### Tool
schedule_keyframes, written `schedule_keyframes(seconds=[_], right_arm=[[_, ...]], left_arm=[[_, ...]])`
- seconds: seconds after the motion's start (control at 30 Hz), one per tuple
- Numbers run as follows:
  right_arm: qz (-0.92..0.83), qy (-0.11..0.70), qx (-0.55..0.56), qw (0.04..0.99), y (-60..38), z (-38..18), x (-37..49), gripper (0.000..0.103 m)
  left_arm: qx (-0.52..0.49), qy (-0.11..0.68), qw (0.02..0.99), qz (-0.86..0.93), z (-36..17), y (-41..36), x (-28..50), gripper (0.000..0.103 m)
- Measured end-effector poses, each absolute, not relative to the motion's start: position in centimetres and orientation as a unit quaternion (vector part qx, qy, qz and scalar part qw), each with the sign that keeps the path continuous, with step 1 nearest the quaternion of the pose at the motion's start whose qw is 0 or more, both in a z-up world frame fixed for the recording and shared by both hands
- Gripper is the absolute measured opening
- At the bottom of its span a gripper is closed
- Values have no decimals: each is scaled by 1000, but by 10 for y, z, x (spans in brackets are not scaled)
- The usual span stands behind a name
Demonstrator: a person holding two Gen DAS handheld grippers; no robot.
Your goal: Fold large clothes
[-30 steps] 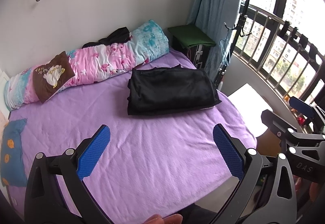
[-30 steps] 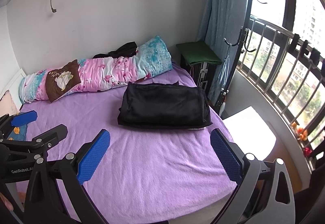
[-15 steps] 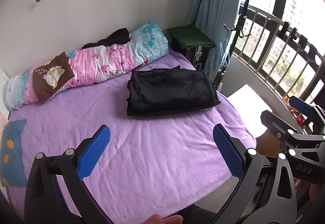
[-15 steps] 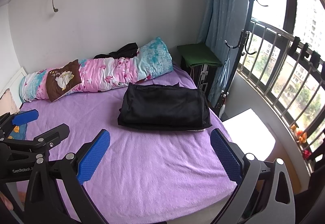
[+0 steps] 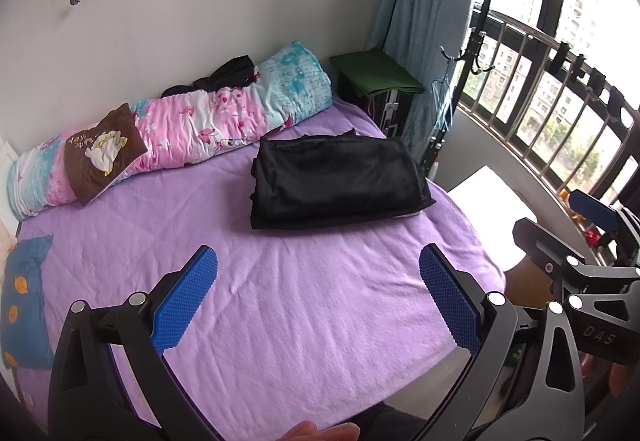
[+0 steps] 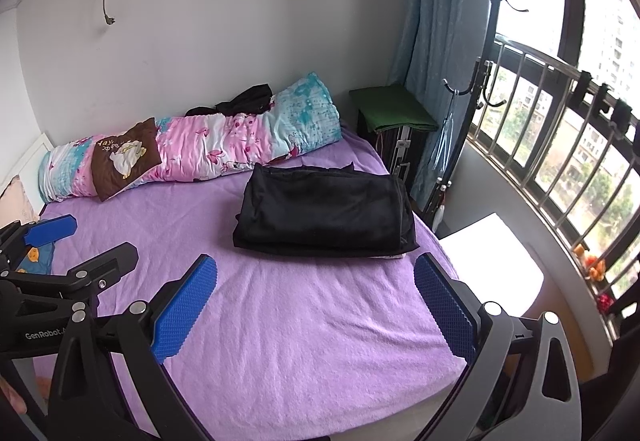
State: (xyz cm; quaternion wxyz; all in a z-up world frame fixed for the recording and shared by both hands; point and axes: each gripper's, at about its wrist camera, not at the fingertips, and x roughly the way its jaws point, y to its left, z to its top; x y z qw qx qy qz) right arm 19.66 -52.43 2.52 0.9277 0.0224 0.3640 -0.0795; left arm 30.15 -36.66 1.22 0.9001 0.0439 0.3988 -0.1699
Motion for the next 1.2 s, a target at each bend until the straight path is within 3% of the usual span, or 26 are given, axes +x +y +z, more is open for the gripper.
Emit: schedule_keyframes(seconds=[1.2], right_arm=[[-81,366,21,927,-517,23,204,97]], left_arm=[[42,402,898,-172,12,-372,305,97]])
